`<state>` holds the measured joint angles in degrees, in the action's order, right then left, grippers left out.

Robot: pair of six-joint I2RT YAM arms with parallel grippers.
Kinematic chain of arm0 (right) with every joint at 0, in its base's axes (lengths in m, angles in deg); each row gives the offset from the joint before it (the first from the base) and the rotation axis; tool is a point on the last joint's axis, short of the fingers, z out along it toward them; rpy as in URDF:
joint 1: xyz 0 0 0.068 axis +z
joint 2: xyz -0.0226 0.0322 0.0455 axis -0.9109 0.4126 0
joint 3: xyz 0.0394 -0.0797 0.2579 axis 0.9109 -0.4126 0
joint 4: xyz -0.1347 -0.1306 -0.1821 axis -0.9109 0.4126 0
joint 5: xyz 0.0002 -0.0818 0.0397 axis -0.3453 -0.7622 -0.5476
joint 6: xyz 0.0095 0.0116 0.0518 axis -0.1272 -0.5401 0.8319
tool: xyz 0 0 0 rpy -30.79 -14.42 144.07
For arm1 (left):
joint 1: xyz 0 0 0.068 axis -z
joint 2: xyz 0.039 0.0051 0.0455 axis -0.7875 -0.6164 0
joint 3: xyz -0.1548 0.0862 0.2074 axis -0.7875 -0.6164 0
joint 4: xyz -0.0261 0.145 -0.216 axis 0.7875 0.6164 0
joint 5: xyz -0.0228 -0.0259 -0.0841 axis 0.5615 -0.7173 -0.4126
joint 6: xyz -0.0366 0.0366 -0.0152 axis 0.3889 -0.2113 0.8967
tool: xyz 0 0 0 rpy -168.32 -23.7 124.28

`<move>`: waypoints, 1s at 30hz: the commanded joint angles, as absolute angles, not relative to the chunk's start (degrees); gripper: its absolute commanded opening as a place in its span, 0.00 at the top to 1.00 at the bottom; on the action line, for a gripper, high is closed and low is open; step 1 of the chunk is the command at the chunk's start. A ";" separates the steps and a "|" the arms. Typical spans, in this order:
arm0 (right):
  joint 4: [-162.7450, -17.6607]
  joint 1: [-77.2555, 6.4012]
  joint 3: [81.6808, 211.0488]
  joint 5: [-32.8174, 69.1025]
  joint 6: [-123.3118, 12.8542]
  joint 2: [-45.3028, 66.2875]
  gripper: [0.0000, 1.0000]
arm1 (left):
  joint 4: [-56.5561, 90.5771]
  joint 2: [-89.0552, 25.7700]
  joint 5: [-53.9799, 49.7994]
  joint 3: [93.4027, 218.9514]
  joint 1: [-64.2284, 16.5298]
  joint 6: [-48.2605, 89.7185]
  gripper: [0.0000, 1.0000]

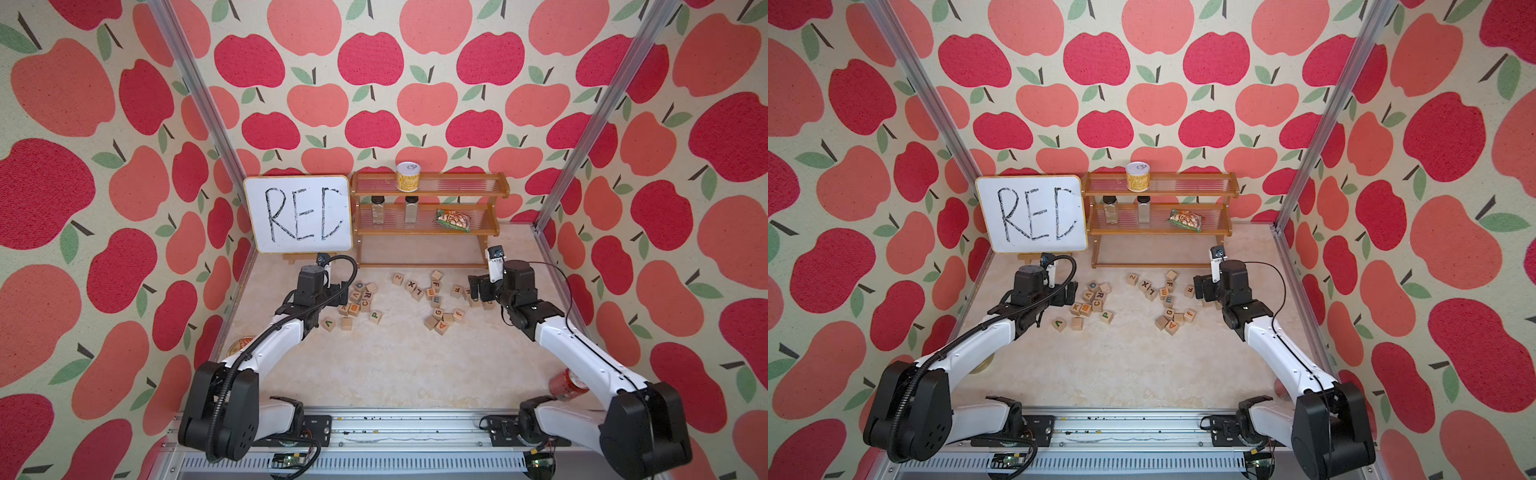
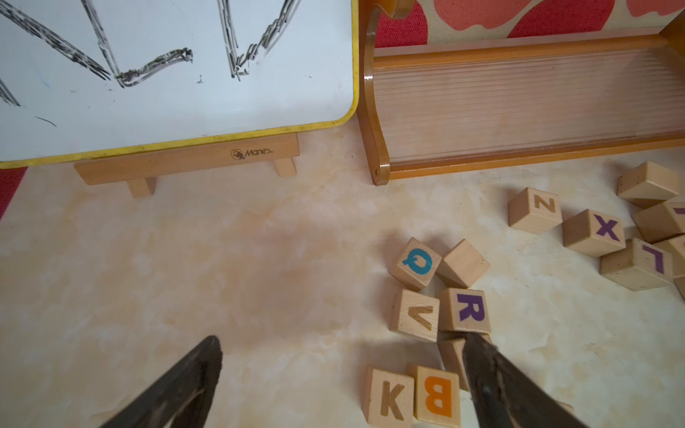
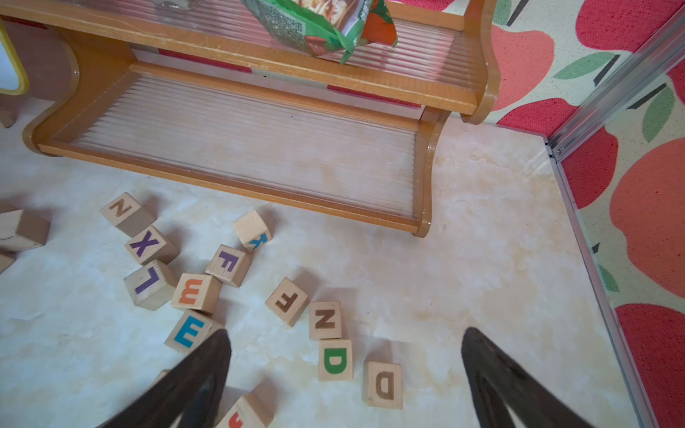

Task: Assemble the uppercase word "red" with letter blocks
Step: Pick up the letter block from the center of the board.

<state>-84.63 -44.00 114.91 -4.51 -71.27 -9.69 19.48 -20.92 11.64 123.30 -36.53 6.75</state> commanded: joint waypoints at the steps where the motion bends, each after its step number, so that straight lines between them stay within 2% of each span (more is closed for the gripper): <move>1: -75.08 -40.53 118.96 -6.94 -68.41 -8.84 0.01 | 26.33 -18.49 14.89 124.69 -33.78 10.82 0.01; 13: -63.53 -29.16 130.72 -9.23 -60.87 -2.12 0.01 | 38.62 -11.36 17.39 127.13 -25.31 17.83 0.01; 22: -56.42 -22.87 139.78 -7.31 -55.92 3.91 0.01 | 50.85 -12.26 17.51 133.97 -21.16 25.35 0.01; 30: -50.52 -19.54 144.58 -2.97 -52.77 6.41 0.01 | 57.87 -16.14 11.76 139.96 -20.86 29.23 0.01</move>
